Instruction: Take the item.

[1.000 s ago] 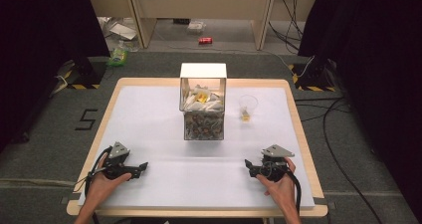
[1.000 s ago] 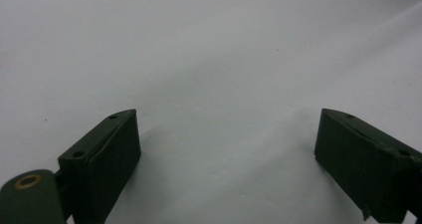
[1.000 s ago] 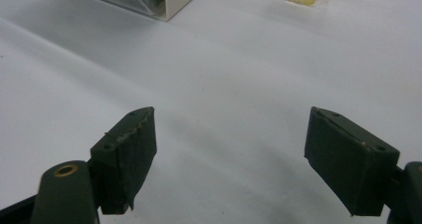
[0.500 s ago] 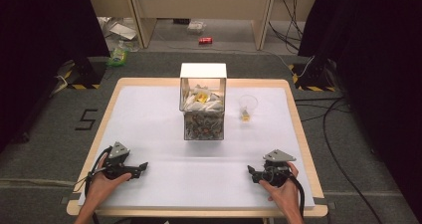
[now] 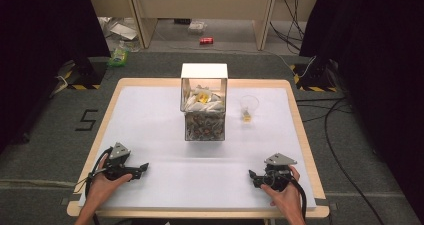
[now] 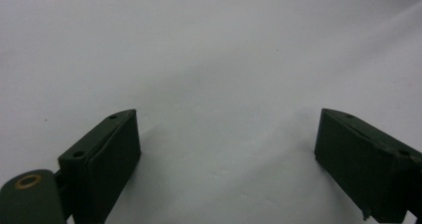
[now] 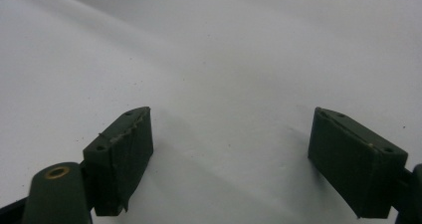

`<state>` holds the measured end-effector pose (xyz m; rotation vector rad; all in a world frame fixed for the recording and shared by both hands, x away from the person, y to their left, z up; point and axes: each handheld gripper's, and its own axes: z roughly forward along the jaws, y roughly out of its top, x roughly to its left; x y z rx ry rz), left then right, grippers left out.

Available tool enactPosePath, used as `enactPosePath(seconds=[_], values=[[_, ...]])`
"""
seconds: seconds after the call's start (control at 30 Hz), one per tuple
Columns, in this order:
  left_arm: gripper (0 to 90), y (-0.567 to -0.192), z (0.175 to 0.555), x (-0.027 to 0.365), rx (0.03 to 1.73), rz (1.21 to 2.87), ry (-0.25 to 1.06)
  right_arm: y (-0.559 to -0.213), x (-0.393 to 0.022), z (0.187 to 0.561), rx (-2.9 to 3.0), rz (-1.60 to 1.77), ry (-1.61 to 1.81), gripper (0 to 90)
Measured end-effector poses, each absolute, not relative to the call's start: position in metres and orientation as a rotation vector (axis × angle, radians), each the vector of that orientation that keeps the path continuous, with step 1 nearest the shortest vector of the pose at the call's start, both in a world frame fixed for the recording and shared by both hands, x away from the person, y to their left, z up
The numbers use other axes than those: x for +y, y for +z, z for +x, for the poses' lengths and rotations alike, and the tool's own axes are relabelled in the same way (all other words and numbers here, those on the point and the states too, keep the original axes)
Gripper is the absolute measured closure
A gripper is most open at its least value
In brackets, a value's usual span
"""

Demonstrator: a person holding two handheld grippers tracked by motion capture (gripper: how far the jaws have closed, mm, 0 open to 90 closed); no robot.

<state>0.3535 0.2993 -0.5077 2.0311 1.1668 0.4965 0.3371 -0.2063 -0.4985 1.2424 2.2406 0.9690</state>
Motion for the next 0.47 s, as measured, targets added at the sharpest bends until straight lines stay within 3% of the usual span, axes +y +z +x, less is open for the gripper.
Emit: enactPosePath(seconds=[0.47], values=[[10.0,-0.5077,0.3534,0.2991,1.166,2.032,0.498,-0.4989,-0.2063,0.3374,2.242,1.250,0.968,17.6]])
